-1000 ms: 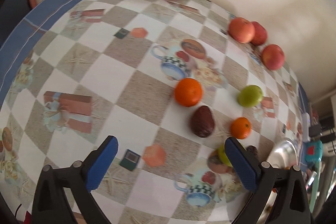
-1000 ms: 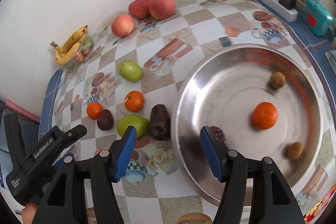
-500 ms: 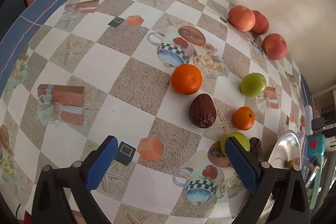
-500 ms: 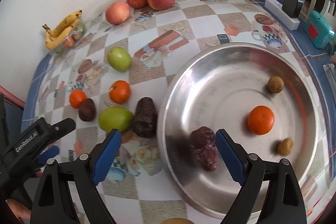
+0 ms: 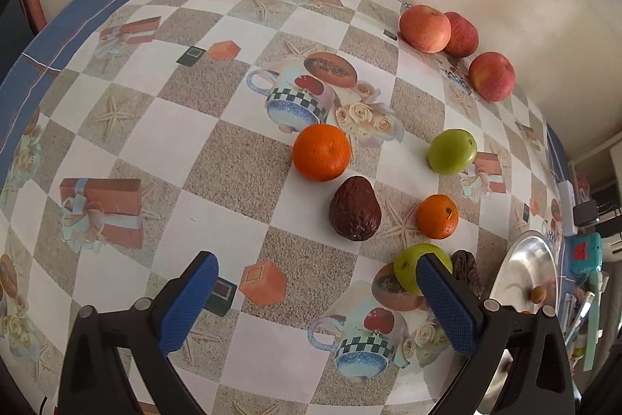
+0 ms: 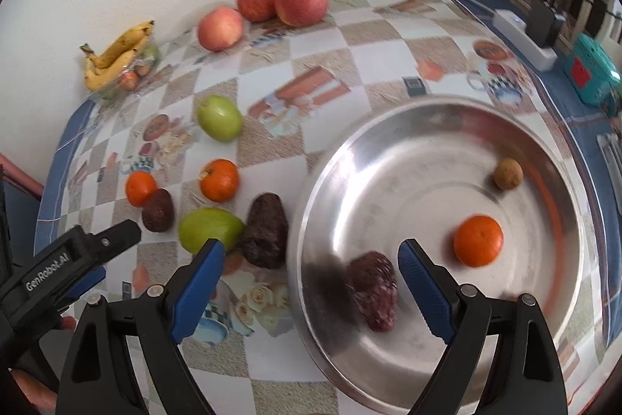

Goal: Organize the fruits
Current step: 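Return both tools toward the fruit pile, then grasp the dark avocado with the right gripper while the left gripper grasps another avocado, then grasp the dark date with the right gripper while the left gripper grasps another date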

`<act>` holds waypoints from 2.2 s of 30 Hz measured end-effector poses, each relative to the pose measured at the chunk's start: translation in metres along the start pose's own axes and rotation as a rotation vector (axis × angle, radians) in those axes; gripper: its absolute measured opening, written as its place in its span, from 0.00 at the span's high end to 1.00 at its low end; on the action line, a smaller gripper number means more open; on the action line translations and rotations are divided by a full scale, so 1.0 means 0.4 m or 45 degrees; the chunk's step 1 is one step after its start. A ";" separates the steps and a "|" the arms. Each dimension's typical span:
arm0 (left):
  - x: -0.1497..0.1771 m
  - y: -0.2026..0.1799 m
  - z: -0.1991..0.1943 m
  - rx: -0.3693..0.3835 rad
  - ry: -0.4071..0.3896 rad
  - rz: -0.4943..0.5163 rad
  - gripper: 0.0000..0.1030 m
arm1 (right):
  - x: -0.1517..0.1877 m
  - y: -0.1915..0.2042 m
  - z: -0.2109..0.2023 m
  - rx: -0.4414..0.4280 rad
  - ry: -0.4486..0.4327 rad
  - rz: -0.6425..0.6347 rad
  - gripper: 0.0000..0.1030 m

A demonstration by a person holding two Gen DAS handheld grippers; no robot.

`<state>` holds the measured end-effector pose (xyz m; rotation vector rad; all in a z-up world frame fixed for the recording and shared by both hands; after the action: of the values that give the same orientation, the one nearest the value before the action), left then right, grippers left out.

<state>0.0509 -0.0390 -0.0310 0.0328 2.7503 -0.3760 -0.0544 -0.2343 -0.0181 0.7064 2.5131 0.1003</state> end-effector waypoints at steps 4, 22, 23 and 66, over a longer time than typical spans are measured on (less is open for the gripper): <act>0.005 0.002 0.008 0.003 0.024 -0.015 0.00 | -0.006 0.023 0.005 -0.014 -0.019 -0.054 0.13; 0.002 0.013 0.009 0.039 0.046 -0.060 0.00 | 0.000 0.107 0.048 -0.124 0.027 -0.235 0.55; 0.002 0.014 0.009 0.041 0.047 -0.063 0.00 | 0.000 0.110 0.051 -0.118 0.030 -0.245 0.55; -0.012 0.016 0.064 0.116 0.105 -0.139 0.05 | 0.002 0.124 0.076 -0.001 0.004 -0.367 0.65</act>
<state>0.0648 -0.0394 -0.0539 -0.0811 2.8224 -0.5405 -0.0166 -0.1935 -0.0342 0.3379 2.5878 -0.0004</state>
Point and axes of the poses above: each gripper's, at about its wrist camera, not at the fingertips, and z roughly the way its jaws point, y to its left, x to its underside, the point moved 2 cm from there along z, roughly the way its jaws point, and after that the axes turned 4 degrees about -y, right-handed, at the moved point
